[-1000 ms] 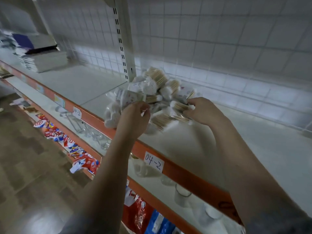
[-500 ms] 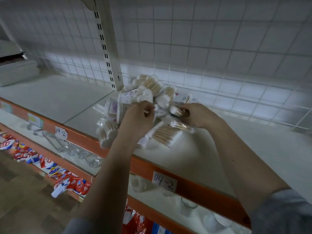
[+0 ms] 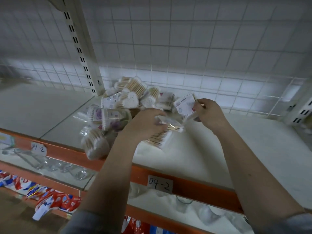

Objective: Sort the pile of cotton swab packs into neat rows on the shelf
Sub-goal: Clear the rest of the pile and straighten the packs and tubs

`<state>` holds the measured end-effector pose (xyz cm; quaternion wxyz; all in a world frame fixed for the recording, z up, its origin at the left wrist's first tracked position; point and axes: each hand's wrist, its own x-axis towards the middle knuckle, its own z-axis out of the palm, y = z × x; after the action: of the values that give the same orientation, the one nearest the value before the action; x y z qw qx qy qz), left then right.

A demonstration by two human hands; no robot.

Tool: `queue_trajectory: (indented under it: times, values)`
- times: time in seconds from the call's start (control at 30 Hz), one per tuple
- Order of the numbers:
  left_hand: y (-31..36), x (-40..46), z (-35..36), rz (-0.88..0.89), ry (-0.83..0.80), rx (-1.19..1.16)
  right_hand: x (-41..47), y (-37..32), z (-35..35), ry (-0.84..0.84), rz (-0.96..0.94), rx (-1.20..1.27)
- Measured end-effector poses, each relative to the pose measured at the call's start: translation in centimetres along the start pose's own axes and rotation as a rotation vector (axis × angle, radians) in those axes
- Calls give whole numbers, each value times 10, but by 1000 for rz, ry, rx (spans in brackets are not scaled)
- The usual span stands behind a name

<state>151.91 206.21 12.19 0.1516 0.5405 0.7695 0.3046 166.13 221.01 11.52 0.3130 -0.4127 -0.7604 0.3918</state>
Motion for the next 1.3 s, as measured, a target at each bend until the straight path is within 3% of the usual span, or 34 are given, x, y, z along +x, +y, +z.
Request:
queue_trajectory:
  times: [0.17, 0.47, 0.73, 1.03, 1.3]
  values:
    - [2, 12, 2, 4, -161, 63, -21, 12, -17, -13, 167, 294]
    - [-2, 25, -3, 116, -109, 200, -62, 22, -35, 187, 323, 453]
    - [0, 24, -10, 242, -25, 192, -94, 15, -28, 310, 322, 456]
    - [-1, 6, 6, 655, 142, 44, -156, 14, -33, 539, 330, 351]
    - [37, -13, 51, 718, 91, -172, -215, 22, -68, 648, 406, 273]
